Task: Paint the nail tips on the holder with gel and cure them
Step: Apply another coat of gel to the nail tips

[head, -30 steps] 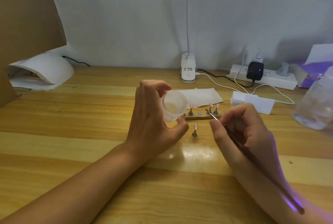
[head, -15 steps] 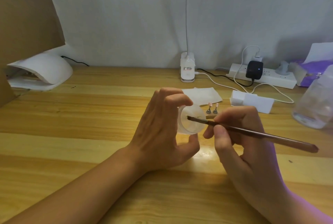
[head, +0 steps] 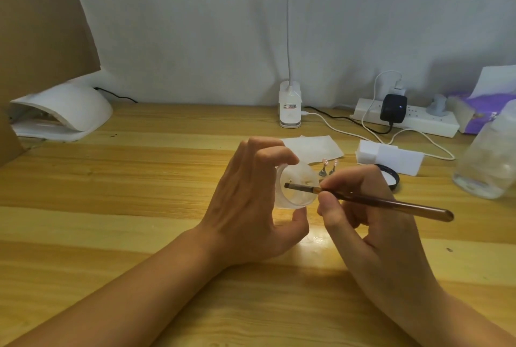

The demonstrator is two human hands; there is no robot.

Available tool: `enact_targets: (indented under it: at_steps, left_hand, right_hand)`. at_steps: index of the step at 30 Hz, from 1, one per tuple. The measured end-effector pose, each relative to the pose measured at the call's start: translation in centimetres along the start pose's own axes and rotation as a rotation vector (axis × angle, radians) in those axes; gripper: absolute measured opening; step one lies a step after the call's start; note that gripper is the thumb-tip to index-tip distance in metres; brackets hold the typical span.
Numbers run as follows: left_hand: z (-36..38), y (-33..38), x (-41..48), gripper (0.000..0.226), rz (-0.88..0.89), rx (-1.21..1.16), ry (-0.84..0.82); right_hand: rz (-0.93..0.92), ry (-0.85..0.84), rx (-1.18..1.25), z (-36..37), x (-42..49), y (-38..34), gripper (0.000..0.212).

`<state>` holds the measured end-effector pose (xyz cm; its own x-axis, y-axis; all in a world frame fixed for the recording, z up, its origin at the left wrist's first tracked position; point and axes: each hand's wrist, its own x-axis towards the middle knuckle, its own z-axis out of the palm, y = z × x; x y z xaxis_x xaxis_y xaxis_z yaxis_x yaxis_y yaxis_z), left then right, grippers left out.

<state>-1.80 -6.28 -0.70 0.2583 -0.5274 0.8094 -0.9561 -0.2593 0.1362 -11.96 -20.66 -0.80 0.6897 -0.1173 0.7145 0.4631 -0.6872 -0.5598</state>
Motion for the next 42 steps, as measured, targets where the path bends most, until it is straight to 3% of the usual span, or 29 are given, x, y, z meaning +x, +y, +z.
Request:
enact_targets:
  at_steps: [8, 15, 25, 28, 31, 36, 42]
  left_hand:
    - [0.2, -0.1, -0.2, 0.064, -0.015, 0.006, 0.017]
    - [0.3, -1.2, -0.1, 0.057, -0.251, 0.027, 0.126]
    - [0.5, -1.2, -0.3, 0.059, -0.207, 0.069, 0.095]
    - [0.4, -1.3, -0.2, 0.057, -0.342, 0.073, 0.125]
    - [0.2, -1.8, -0.1, 0.057, -0.592, 0.029, 0.160]
    - [-0.2, -3.5, 0.1, 0.061, -1.009, -0.149, 0.131]
    - [0.1, -3.8, 0.0, 0.061, -1.025, -0.110, 0.061]
  right_hand:
    - [0.009, 0.023, 0.023, -0.2, -0.1, 0.0, 0.013]
    - [-0.061, 0.019, 0.124, -0.4, 0.2, -0.4, 0.015]
    - [-0.004, 0.034, 0.089, 0.0, 0.7, -0.1, 0.020]
    - [-0.009, 0.004, 0.107, -0.3, 0.5, 0.0, 0.020]
    - [0.068, -0.018, 0.073, -0.4, 0.3, -0.1, 0.020]
    - [0.352, -0.027, 0.252, -0.8, 0.7, 0.6, 0.014]
    - [0.554, -0.035, 0.412, -1.0, 0.9, 1.6, 0.004]
